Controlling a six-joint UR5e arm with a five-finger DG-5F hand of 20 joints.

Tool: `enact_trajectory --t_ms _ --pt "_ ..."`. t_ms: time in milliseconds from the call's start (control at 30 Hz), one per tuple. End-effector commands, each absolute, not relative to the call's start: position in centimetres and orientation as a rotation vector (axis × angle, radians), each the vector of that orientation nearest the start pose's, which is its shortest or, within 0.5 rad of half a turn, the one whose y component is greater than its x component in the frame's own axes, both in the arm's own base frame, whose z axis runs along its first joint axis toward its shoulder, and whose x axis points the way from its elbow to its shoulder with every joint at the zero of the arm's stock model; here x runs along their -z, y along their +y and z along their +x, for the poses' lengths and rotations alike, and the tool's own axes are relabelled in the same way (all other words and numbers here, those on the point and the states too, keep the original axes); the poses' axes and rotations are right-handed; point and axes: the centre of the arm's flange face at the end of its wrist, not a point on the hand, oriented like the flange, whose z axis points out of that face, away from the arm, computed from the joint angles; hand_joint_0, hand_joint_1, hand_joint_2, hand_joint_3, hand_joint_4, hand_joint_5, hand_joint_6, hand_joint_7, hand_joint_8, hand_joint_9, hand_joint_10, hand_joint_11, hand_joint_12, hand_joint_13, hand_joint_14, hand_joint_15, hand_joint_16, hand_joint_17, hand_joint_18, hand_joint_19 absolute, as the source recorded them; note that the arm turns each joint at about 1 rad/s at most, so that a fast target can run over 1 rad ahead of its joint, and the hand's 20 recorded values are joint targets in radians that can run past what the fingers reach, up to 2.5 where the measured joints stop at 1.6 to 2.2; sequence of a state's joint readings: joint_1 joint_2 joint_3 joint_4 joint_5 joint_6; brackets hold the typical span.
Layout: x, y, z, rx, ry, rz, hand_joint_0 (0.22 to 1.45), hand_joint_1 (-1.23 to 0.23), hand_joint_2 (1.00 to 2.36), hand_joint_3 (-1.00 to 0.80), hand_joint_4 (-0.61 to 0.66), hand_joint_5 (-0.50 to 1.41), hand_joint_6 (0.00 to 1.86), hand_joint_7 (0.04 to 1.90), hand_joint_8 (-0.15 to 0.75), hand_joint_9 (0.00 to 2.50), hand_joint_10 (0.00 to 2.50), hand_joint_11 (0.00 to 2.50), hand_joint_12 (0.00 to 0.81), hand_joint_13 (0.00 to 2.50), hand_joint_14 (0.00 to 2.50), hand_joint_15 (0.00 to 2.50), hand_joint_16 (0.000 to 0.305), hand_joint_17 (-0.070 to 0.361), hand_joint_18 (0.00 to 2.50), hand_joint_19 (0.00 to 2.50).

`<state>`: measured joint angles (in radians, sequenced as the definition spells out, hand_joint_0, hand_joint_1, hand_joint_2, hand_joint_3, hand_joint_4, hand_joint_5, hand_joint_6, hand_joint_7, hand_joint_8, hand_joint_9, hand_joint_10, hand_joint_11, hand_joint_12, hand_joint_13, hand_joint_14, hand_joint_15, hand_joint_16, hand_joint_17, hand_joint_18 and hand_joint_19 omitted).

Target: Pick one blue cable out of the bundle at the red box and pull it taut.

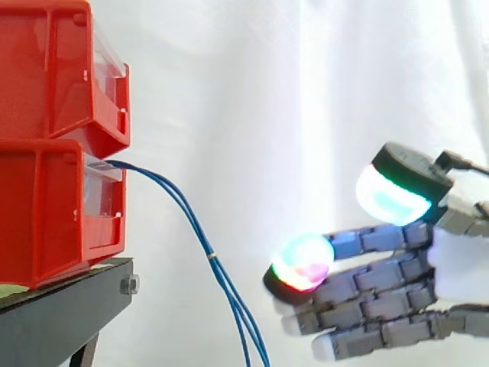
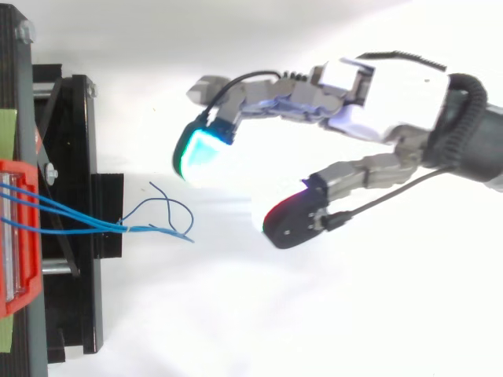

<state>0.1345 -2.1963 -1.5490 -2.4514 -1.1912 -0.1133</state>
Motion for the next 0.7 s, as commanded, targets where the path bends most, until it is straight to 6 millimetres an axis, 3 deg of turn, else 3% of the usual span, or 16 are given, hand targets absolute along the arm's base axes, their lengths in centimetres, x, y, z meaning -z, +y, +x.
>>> enact_trajectory --t_ms 0,67,367,667 --pt "-17.5 -7.4 70.8 -1.044 1.006 1.247 0.5 -0.67 1.0 -0.5 0.32 -0.16 0.5 1.02 0.282 0.0 0.0 0.0 0.406 0.0 0.0 0.05 0.065 0.145 0.03 0.25" --pt "-17.3 -7.3 71.7 -1.065 0.997 1.26 0.5 -0.67 1.0 -0.5 0.32 -0.16 0.5 1.01 0.287 0.0 0.0 0.0 0.407 0.0 0.0 0.05 0.065 0.145 0.03 0.24" --pt "-16.6 -7.6 71.8 -1.038 1.009 1.258 0.5 -0.66 1.0 -0.5 0.32 -0.16 0.5 1.01 0.293 0.0 0.0 0.0 0.412 0.0 0.0 0.05 0.065 0.146 0.04 0.25" --pt "-15.5 -7.8 73.2 -1.059 1.025 1.274 0.5 -0.66 1.0 -0.5 0.34 -0.16 0.5 1.01 0.297 0.0 0.0 0.0 0.414 0.0 0.0 0.05 0.065 0.146 0.05 0.26"
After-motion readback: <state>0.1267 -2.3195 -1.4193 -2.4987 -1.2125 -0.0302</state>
